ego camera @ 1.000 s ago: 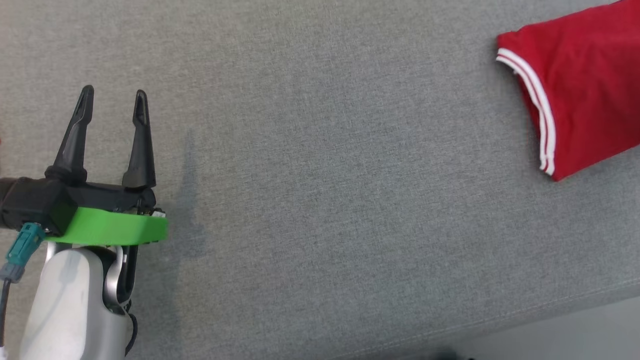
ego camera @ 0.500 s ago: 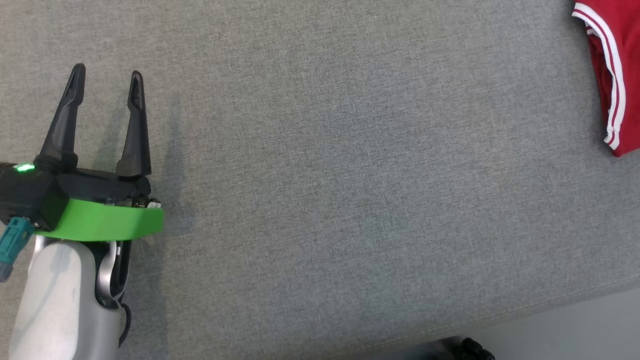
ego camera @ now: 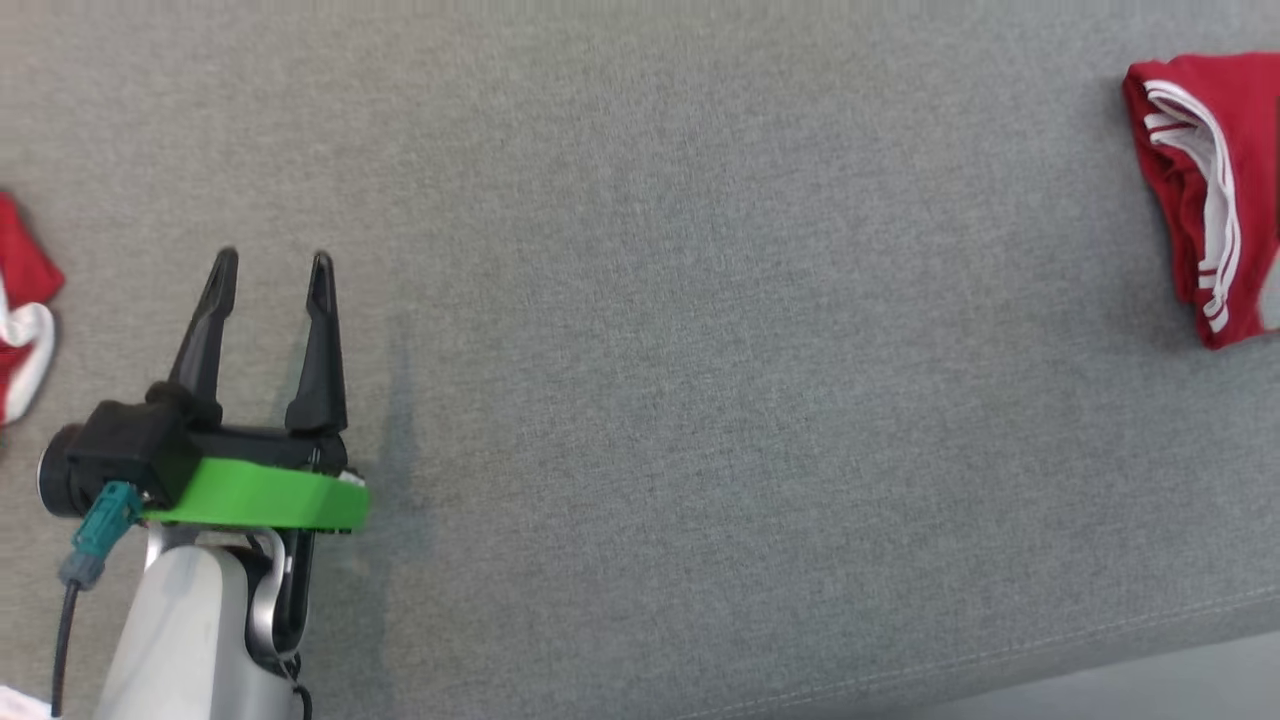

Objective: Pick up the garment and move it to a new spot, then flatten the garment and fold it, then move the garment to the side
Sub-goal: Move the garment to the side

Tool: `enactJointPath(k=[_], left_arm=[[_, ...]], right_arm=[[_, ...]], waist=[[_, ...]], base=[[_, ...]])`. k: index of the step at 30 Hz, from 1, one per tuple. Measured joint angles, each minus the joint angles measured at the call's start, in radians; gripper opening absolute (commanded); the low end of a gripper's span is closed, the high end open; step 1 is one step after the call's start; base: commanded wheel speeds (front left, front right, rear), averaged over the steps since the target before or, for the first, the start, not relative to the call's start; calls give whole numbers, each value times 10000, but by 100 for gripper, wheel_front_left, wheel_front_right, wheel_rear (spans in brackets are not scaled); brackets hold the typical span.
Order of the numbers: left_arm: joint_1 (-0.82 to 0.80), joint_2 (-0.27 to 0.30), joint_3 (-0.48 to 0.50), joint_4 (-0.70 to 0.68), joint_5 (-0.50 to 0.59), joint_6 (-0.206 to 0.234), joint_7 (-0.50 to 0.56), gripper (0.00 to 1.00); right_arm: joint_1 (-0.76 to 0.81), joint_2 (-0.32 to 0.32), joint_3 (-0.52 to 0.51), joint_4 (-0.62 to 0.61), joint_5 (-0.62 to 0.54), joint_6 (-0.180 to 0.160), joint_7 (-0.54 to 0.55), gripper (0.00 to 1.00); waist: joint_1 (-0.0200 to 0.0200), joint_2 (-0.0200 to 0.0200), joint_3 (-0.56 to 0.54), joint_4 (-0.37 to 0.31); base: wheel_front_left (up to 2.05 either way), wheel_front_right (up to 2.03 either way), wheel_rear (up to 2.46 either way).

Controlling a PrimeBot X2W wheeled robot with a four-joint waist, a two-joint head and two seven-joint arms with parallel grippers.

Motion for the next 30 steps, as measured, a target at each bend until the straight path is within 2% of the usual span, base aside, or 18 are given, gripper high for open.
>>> enactJointPath(k=[7,13,18,25,30], left_arm=[[680,-322,301,570,-150,46,-35,100],[1259,-575,546,679,-176,42,-36,100],[1662,-696,662,767,-167,13,-38,100],[2315,-842,1012,867,-163,-2,-48,100],[2567,-886,1214,874,-117,-8,-48,100]], right_arm=[[1446,813,1051,-1476,943,0,-265,100],[2319,1070,1595,-2063,1267,-2,-307,100],[3282,1649,1076,-2493,1365,-2,-466,100],[4744,2784,456,-3066,1164,-2,-577,100],[5303,3250,278,-3365,938,-2,-577,100]], waist=[[0,0,-1142,244],[0,0,-2074,429],[-1,0,-2742,585],[-1,0,-3568,783],[-1,0,-3913,870]], base=[[0,0,0],[0,0,0],[0,0,0],[0,0,0],[0,0,0]])
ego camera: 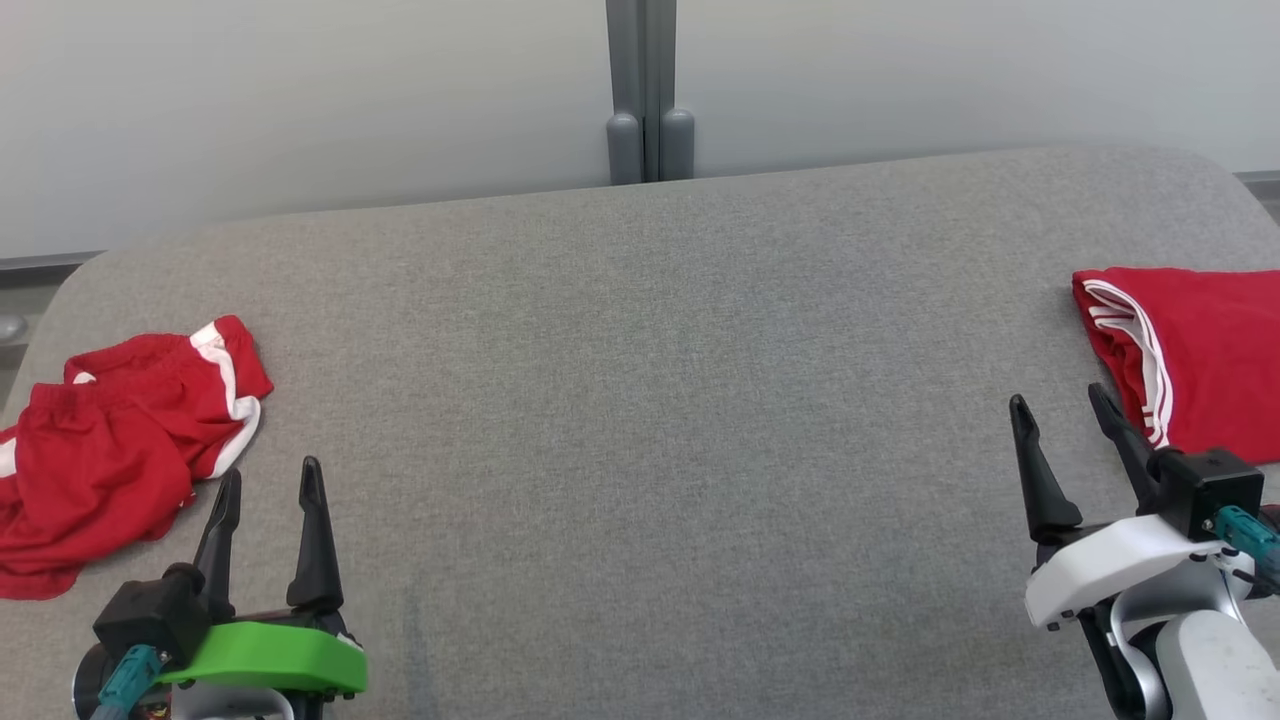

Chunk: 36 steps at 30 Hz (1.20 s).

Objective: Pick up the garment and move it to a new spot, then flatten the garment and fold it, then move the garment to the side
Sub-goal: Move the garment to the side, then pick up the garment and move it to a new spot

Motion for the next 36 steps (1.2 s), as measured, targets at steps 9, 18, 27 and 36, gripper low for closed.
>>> enactJointPath(k=[9,18,27,36], left_arm=[[140,-132,4,178,61,-19,0,100],[88,-176,-36,213,125,-92,0,100],[34,-201,-65,167,217,-105,0,100],[68,-151,-48,261,245,-107,-2,100]], right_arm=[[231,326,-270,-211,-167,0,132,100],[232,376,-255,-196,-242,0,136,100],[229,343,-123,-84,-169,0,54,100],[193,334,182,81,-155,0,-2,100]], waist=[[0,0,-50,-36],[0,0,-15,89],[0,0,-17,775],[0,0,-62,1988]], base=[[0,0,0],[0,0,0],[0,0,0],[0,0,0]])
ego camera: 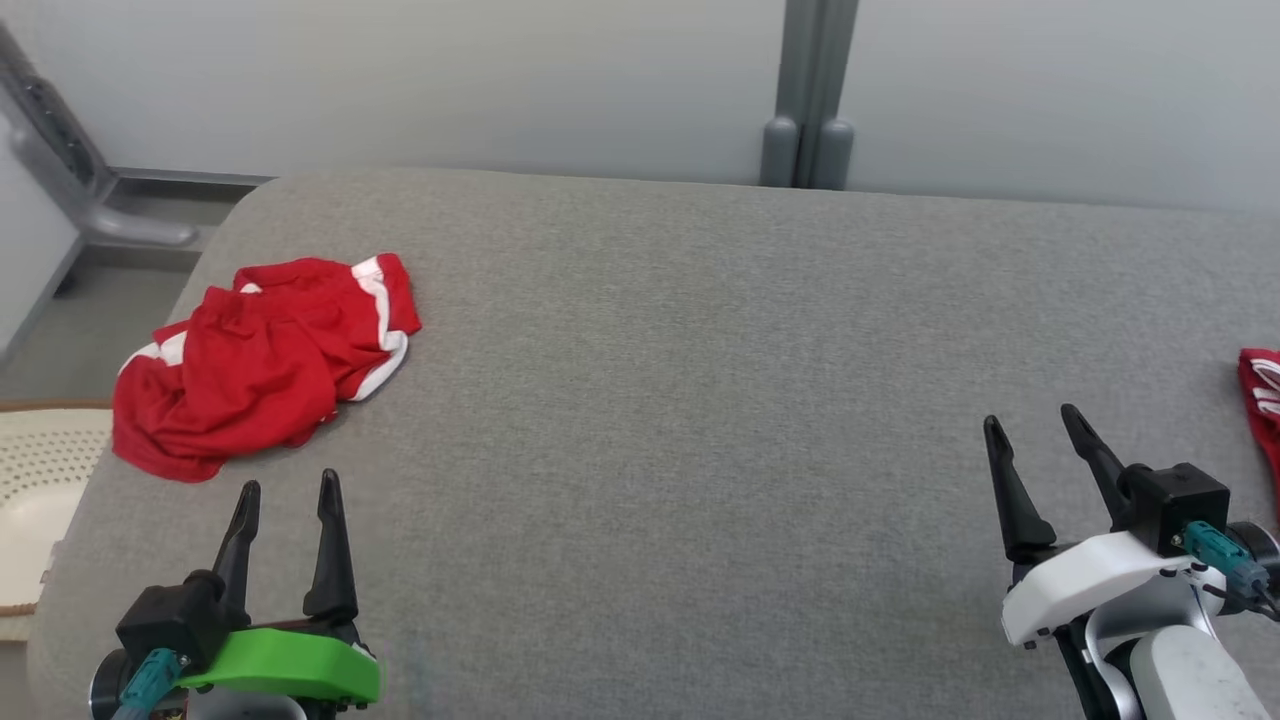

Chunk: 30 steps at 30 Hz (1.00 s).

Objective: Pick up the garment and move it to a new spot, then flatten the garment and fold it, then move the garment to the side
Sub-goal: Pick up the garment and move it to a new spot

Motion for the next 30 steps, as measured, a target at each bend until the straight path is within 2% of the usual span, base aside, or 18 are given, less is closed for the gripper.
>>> enactJointPath(k=[16,23,30], left_arm=[[287,180,86,-6,2,-23,0,100],[281,238,63,-2,-23,-27,0,100],[257,238,35,84,-54,-27,0,100]], right_arm=[[-26,65,573,355,123,0,-86,100],[-24,136,585,383,130,0,-102,100],[-28,127,621,401,132,0,-140,100]], waist=[[0,0,-191,2198],[0,0,-240,2743],[0,0,-147,2835]], base=[[0,0,0],[0,0,0],[0,0,0]])
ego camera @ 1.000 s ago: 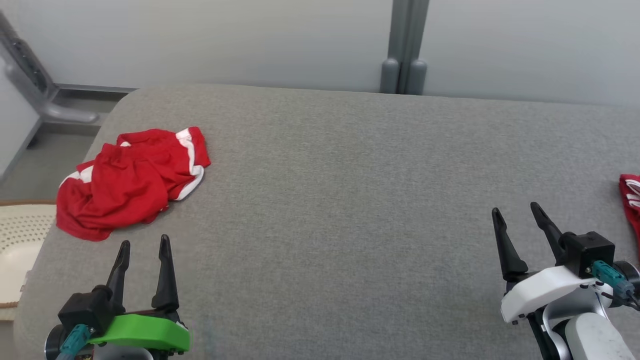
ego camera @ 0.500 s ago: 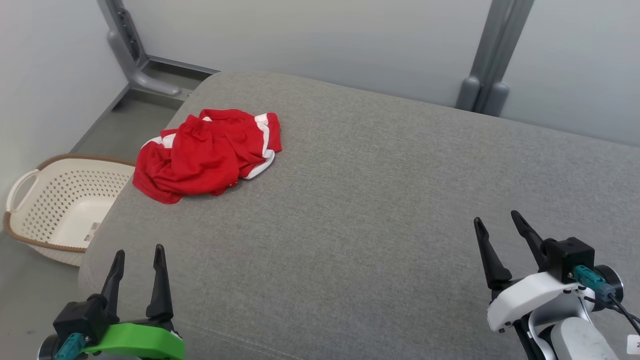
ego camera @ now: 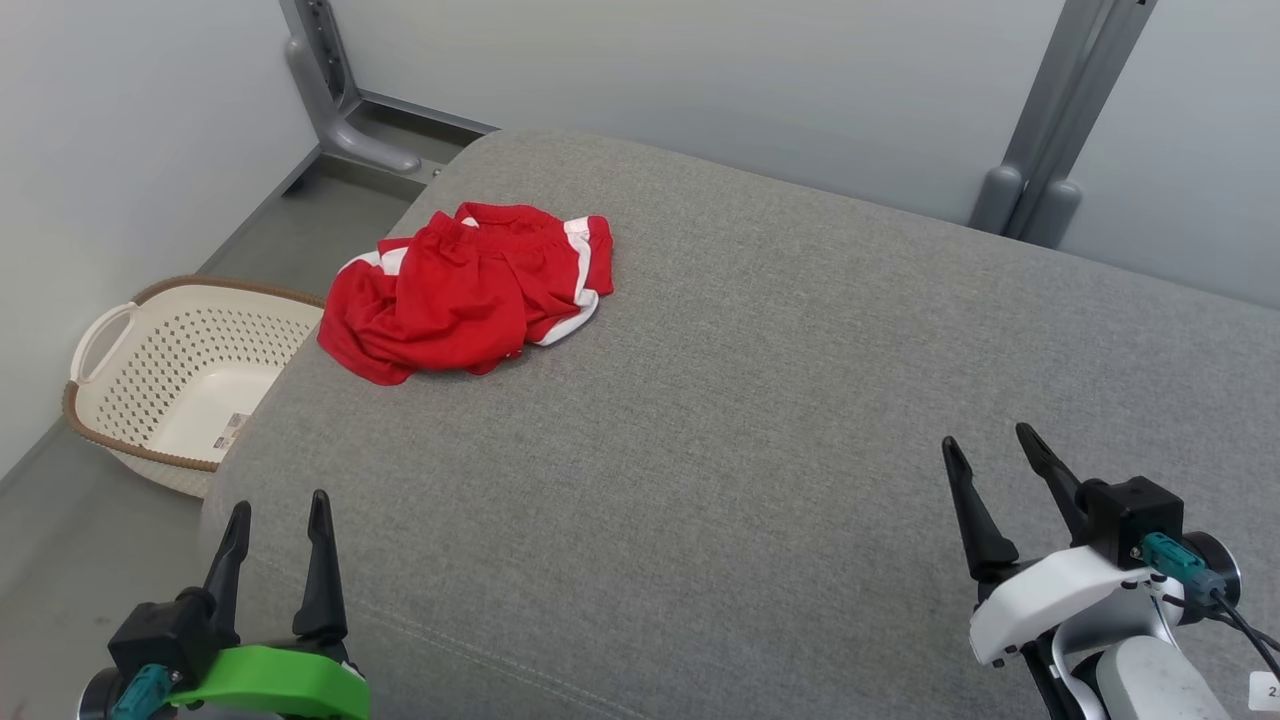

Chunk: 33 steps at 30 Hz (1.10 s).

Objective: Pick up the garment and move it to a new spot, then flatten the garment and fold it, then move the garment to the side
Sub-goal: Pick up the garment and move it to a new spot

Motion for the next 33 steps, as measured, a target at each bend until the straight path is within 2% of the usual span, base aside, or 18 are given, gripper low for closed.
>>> enactJointPath(k=[6,14,23,33], left_arm=[[-754,-59,-84,566,-456,0,591,100],[-3607,161,-128,2663,-1093,0,2297,100],[-6553,727,757,5164,-2067,320,3168,100],[-8224,1396,1561,6897,-2932,746,4126,100]], right_arm=[[-4,-69,4,-88,4,0,56,100],[-314,-616,94,-830,-104,0,608,100],[-1137,-1371,562,-2073,-150,0,1434,100],[-1449,-2061,771,-3534,-153,0,2144,100]], waist=[[0,0,169,-65],[0,0,804,-300],[0,0,1948,-1092],[0,0,3585,-2082]], base=[[0,0,0],[0,0,0],[0,0,0],[0,0,0]])
